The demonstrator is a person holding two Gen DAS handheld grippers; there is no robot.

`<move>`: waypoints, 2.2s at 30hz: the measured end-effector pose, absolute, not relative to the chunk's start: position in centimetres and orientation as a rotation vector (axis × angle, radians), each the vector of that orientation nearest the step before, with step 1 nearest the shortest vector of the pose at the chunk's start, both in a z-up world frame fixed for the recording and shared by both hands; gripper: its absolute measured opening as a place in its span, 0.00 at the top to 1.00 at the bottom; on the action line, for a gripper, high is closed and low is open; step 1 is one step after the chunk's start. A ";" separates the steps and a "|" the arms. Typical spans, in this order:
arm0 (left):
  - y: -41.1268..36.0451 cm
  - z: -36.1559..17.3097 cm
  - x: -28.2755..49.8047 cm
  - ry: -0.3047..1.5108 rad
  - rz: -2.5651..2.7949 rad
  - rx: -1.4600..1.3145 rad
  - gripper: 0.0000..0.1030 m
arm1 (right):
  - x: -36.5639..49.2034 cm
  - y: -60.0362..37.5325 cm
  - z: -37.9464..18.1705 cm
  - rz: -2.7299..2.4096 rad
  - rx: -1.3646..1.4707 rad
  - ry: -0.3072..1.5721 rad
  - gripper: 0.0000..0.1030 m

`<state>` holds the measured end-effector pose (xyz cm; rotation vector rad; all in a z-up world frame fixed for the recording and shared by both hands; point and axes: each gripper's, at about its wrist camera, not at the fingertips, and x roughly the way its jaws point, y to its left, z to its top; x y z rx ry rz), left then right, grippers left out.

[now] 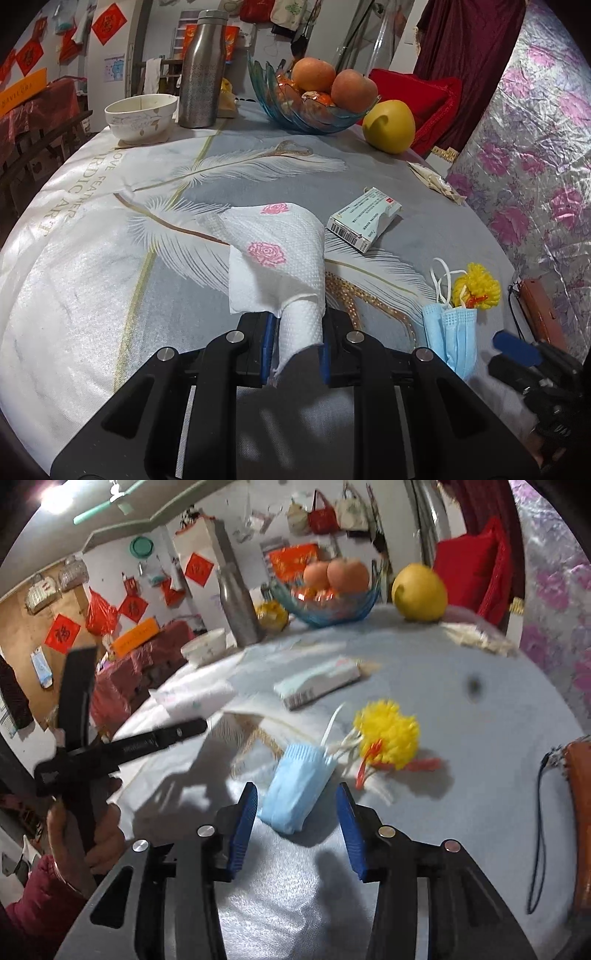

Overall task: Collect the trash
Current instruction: 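Grasp the pink-printed tissue with the left tool while the right tool grasps the blue mask, then carry the tissue and blue mask to the wastebasket and release both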

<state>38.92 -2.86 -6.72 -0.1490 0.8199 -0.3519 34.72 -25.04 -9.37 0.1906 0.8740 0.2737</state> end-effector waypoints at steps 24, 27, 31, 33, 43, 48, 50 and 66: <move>-1.0 -3.1 33.2 0.695 -0.352 -0.158 0.80 | 31.6 -25.4 -1.8 0.450 0.291 0.643 0.88; -0.3 -1.2 30.8 0.659 -0.349 -0.152 0.80 | 30.4 -25.3 -0.4 0.453 0.282 0.613 0.88; 0.0 0.8 28.1 0.612 -0.351 -0.141 0.80 | 28.8 -24.8 0.0 0.450 0.270 0.609 0.88; 0.0 1.9 26.6 0.591 -0.355 -0.138 0.80 | 27.8 -24.7 0.5 0.447 0.266 0.602 0.88; 0.1 7.7 18.4 0.449 -0.389 -0.122 0.80 | 20.2 -24.5 6.0 0.463 0.222 0.481 0.87; 0.2 10.2 13.6 0.381 -0.404 -0.107 0.80 | 15.2 -24.4 9.1 0.482 0.204 0.401 0.87; 0.0 11.1 11.1 0.348 -0.404 -0.096 0.80 | 13.1 -24.5 10.1 0.488 0.197 0.370 0.87; -0.9 11.5 -1.3 0.275 -0.473 -0.045 0.79 | -1.3 -24.3 14.4 0.520 0.133 0.211 0.87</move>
